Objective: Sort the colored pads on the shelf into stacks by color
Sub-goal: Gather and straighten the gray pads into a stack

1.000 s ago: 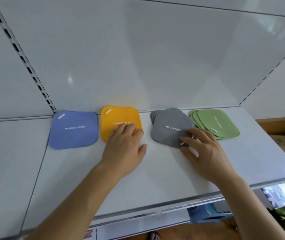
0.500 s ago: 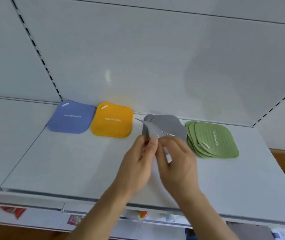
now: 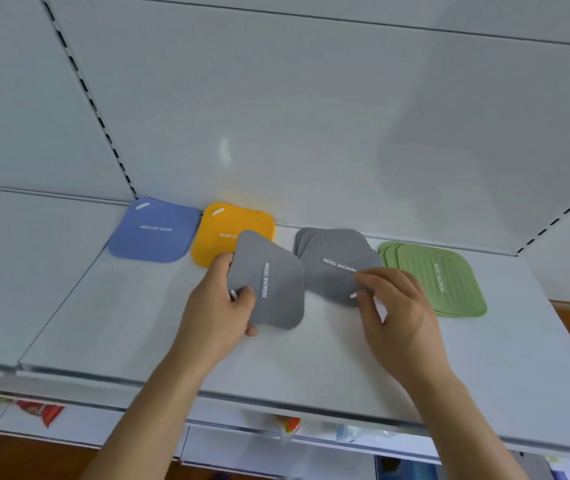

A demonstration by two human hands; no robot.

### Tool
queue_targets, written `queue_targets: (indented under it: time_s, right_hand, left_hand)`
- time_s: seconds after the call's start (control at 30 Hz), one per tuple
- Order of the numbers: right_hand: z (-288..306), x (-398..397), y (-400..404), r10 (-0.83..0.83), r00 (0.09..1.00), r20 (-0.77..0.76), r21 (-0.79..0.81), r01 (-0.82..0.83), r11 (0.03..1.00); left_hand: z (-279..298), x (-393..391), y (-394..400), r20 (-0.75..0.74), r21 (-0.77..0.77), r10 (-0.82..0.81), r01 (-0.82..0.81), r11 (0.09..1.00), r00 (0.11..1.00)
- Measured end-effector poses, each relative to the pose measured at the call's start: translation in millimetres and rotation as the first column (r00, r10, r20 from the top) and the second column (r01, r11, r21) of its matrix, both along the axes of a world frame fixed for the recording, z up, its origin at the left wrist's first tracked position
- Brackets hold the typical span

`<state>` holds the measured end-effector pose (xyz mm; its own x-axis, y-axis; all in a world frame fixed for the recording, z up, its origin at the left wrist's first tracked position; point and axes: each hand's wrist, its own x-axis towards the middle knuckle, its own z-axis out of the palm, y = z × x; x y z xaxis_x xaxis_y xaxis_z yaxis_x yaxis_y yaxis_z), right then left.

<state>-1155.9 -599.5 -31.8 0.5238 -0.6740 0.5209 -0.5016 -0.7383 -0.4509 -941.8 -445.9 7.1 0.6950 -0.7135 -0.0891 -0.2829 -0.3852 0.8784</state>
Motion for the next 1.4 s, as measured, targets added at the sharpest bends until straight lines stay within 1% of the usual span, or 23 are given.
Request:
queue_targets:
  time_s: [0.07, 0.1, 0.17, 0.23, 0.27, 0.37, 0.43, 0.5, 0.57, 0.63, 0.67, 0.73, 0.8, 0.83, 0.87, 0.9, 0.97, 1.03, 1.1, 1.17, 1.23, 1.3, 1.4]
  right_hand:
    - [-4.3, -1.8, -2.8, -0.010, 1.000, -0.010, -0.006, 0.010, 1.000]
    - [-7.0, -1.6, -2.8, -0.005, 1.000, -0.026, -0.016, 0.005, 1.000]
    - [-11.5, -0.5, -0.8, 0.013, 0.996, -0.091, -0.047, -0.017, 0.999]
    - [-13.9, 0.9, 1.1, 0.019, 0.990, -0.141, -0.072, -0.029, 0.997]
    - [-14.3, 2.0, 0.9, 0.019, 0.989, -0.148, -0.077, -0.031, 0.997]
    - [-15.9, 5.6, -2.5, 0.007, 0.986, -0.169, -0.078, -0.021, 0.997]
    - [-17.0, 5.2, -3.7, 0.011, 0.983, -0.182, -0.071, -0.024, 0.997]
    - [-15.3, 4.7, -3.1, 0.021, 0.987, -0.161, -0.063, -0.032, 0.998]
    - [-10.3, 8.3, -4.9, -0.003, 0.992, -0.128, -0.065, -0.005, 0.998]
    - [-5.0, 17.4, -14.2, -0.057, 0.988, -0.147, -0.047, 0.051, 0.998]
    - [-2.3, 23.0, -21.2, -0.088, 0.978, -0.187, -0.026, 0.085, 0.996]
    - [3.8, 33.2, -35.4, -0.126, 0.928, -0.351, 0.035, 0.148, 0.988]
    - [14.1, 38.8, -48.9, -0.110, 0.825, -0.555, 0.098, 0.195, 0.976]
    - [21.2, 39.1, -55.2, -0.096, 0.777, -0.622, 0.118, 0.214, 0.970]
    - [28.4, 38.7, -60.4, -0.081, 0.745, -0.663, 0.139, 0.229, 0.964]
    - [34.8, 38.2, -63.6, -0.068, 0.731, -0.679, 0.162, 0.240, 0.957]
    - [41.8, 37.5, -65.7, -0.055, 0.731, -0.680, 0.191, 0.248, 0.950]
    - [43.1, 38.3, -61.6, -0.073, 0.731, -0.678, 0.167, 0.250, 0.954]
    - [41.1, 40.0, -55.3, -0.109, 0.775, -0.622, 0.152, 0.256, 0.955]
    - [36.6, 40.8, -51.7, -0.134, 0.843, -0.522, 0.168, 0.255, 0.952]
    - [30.2, 40.9, -47.7, -0.140, 0.898, -0.417, 0.218, 0.249, 0.944]
    - [23.1, 37.0, -43.5, -0.131, 0.945, -0.301, 0.213, 0.200, 0.956]
    - [22.3, 25.6, -34.8, -0.069, 0.991, -0.112, 0.178, 0.088, 0.980]
  left_hand:
    - [0.7, 6.7, 1.9, 0.104, 0.013, -0.044, 0.043, 0.999, 0.994]
    - [2.3, 8.9, 2.6, 0.165, -0.009, -0.042, 0.044, 0.999, 0.985]
    - [8.4, 13.2, 4.2, 0.254, -0.079, 0.024, -0.004, 0.997, 0.967]
    - [14.3, 18.6, 4.3, 0.294, -0.129, 0.078, -0.041, 0.991, 0.953]
    - [15.7, 21.4, 3.4, 0.289, -0.158, 0.076, -0.031, 0.987, 0.954]
    - [19.2, 26.0, 1.2, 0.218, -0.251, 0.057, 0.000, 0.968, 0.974]
    - [19.5, 26.7, 0.5, 0.092, -0.326, 0.089, -0.055, 0.944, 0.992]
    - [15.8, 26.1, 0.9, -0.057, -0.375, 0.115, -0.128, 0.918, 0.992]
    - [10.9, 26.7, 0.8, -0.179, -0.392, 0.115, -0.178, 0.903, 0.977]
    - [7.9, 27.8, 0.0, -0.254, -0.393, 0.096, -0.193, 0.899, 0.962]
    - [6.9, 28.5, -0.9, -0.267, -0.390, 0.085, -0.189, 0.901, 0.960]
    - [7.0, 28.5, -2.8, -0.258, -0.395, 0.072, -0.173, 0.903, 0.964]
    - [8.1, 27.9, -4.2, -0.254, -0.399, 0.062, -0.163, 0.902, 0.965]
    - [8.7, 27.6, -4.4, -0.259, -0.399, 0.044, -0.148, 0.905, 0.965]
    - [8.8, 27.6, -4.7, -0.268, -0.399, 0.024, -0.133, 0.907, 0.963]
    - [8.2, 27.4, -5.3, -0.280, -0.399, 0.008, -0.124, 0.909, 0.960]
    - [8.1, 26.1, -6.5, -0.281, -0.402, 0.004, -0.122, 0.907, 0.960]
    - [7.9, 25.2, -7.8, -0.261, -0.408, 0.019, -0.128, 0.904, 0.965]
    - [7.8, 24.7, -8.4, -0.248, -0.407, 0.027, -0.130, 0.904, 0.968]
    - [7.1, 25.1, -9.3, -0.244, -0.408, 0.032, -0.133, 0.903, 0.969]
    - [5.9, 26.4, -10.3, -0.249, -0.414, 0.048, -0.151, 0.898, 0.967]
    - [6.1, 28.2, -10.9, -0.278, -0.410, 0.060, -0.175, 0.895, 0.959]
    - [8.9, 32.1, -12.2, -0.359, -0.399, 0.070, -0.221, 0.890, 0.931]
